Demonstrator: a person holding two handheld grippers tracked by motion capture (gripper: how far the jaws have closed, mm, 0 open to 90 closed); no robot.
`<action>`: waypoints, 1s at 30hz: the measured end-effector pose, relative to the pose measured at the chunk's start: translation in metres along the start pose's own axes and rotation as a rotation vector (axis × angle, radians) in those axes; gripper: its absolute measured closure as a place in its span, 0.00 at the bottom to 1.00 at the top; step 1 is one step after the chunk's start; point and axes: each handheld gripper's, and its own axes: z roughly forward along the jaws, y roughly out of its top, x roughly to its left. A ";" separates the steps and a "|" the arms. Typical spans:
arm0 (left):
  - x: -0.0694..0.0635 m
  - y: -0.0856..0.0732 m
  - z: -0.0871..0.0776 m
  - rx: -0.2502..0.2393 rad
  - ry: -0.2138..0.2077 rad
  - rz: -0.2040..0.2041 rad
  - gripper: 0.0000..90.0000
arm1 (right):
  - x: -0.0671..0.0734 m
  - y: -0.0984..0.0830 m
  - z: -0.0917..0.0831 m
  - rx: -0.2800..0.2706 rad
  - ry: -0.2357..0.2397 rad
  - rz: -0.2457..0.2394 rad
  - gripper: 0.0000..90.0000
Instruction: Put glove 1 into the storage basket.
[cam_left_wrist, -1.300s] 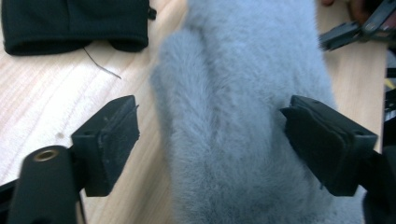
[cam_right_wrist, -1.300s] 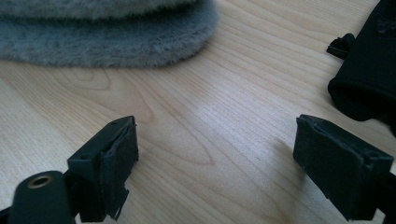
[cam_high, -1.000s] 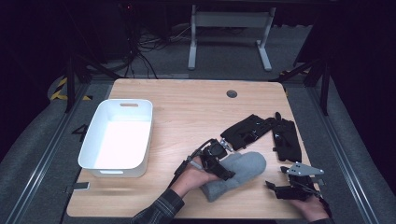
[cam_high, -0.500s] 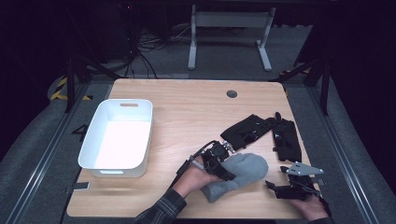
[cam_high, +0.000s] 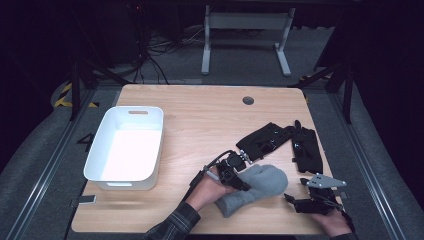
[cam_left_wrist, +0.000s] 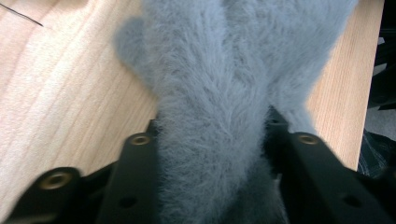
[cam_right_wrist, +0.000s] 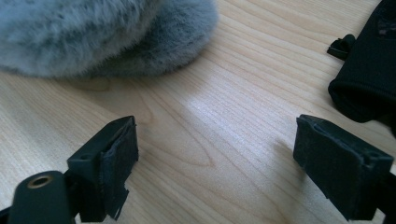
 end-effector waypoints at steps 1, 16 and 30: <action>0.001 -0.001 -0.002 -0.004 -0.003 -0.002 0.76 | 0.000 0.000 0.000 0.000 0.001 0.000 0.16; 0.003 -0.007 -0.045 -0.100 -0.008 -0.035 0.79 | 0.000 -0.001 -0.001 -0.001 0.002 -0.001 0.16; 0.008 -0.016 -0.095 -0.157 0.067 -0.062 0.78 | 0.000 -0.001 -0.001 -0.002 0.004 0.000 0.16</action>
